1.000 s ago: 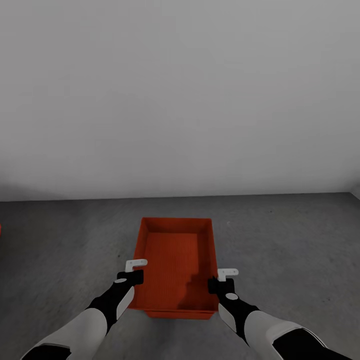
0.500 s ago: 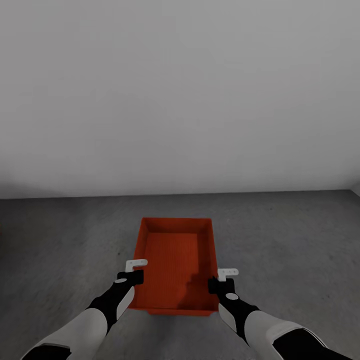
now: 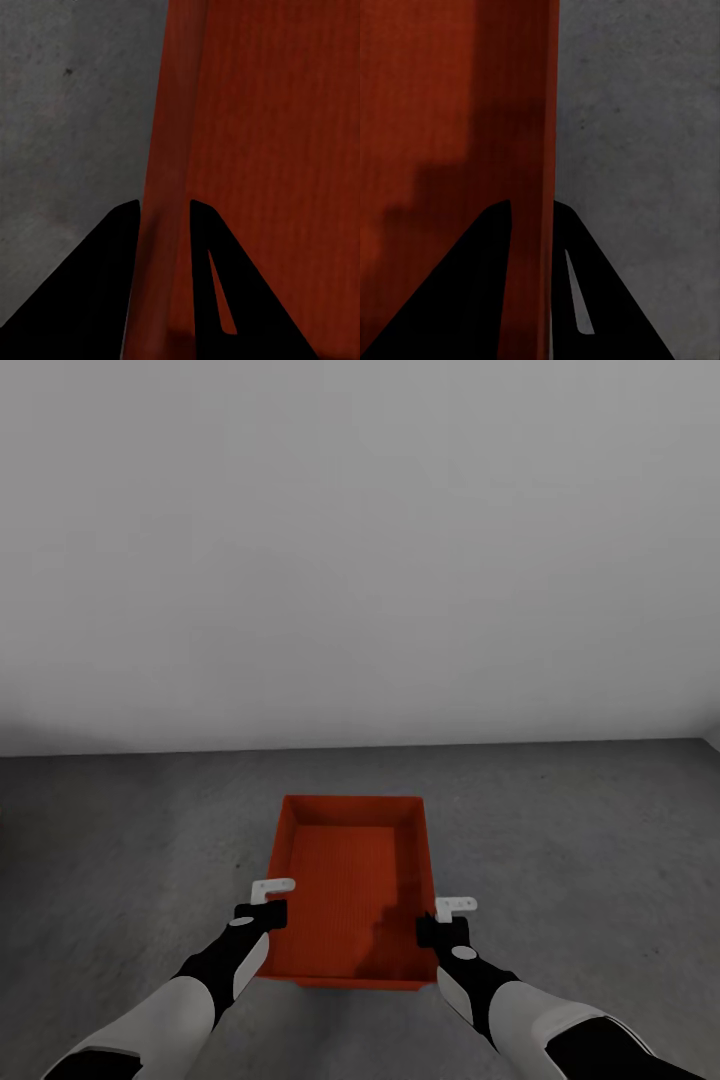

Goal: Move the two storage containers from the living room to the garage. In the garage, place one container on the floor and stack the other container on top of it (either order is fine).

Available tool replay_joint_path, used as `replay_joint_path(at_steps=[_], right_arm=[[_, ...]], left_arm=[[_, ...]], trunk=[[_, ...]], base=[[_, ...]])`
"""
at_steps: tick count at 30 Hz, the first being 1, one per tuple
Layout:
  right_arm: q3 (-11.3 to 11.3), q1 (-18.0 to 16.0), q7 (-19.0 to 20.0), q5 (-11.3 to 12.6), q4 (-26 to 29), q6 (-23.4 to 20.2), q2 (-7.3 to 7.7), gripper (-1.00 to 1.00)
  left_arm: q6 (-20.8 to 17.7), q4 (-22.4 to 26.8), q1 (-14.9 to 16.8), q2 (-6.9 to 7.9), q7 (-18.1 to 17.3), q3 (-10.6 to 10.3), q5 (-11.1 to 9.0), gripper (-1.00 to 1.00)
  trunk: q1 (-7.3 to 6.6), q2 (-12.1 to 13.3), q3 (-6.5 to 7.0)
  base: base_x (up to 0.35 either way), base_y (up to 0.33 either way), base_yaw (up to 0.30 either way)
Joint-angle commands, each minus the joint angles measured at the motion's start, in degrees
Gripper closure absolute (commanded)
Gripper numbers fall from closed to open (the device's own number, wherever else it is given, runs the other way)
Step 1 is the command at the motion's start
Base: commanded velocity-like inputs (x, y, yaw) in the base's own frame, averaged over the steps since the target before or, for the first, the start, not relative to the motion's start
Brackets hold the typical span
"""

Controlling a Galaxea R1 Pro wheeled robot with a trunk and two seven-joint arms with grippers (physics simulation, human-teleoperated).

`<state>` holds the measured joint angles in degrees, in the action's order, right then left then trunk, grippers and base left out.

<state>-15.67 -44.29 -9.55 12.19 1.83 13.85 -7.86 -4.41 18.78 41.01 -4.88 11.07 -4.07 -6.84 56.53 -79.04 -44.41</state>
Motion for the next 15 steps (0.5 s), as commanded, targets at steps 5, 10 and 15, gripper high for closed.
replay_joint_path(at_steps=[5, 10, 15], right_arm=[[1.3, 0.0, -3.0, 1.2, -1.9, 0.4, 3.73, 1.00], [1.3, 0.0, -3.0, 1.2, -1.9, 0.4, 3.73, 1.00], [1.3, 0.0, -3.0, 1.2, -1.9, 0.4, 3.73, 1.00]], left_arm=[[-0.4, 0.3, 0.0, 0.14, 4.5, 2.4, 0.5, 1.00], [-0.4, 0.3, 0.0, 0.14, 4.5, 2.4, 0.5, 1.00], [-0.4, 0.3, 0.0, 0.14, 4.5, 2.4, 0.4, 1.00]], trunk=[[0.00, 0.0, -0.03], [0.00, 0.0, -0.03], [0.00, 0.0, -0.03]], base=[[0.000, 0.000, 0.000], [0.000, 0.000, 0.000], [0.000, 0.000, 0.000]])
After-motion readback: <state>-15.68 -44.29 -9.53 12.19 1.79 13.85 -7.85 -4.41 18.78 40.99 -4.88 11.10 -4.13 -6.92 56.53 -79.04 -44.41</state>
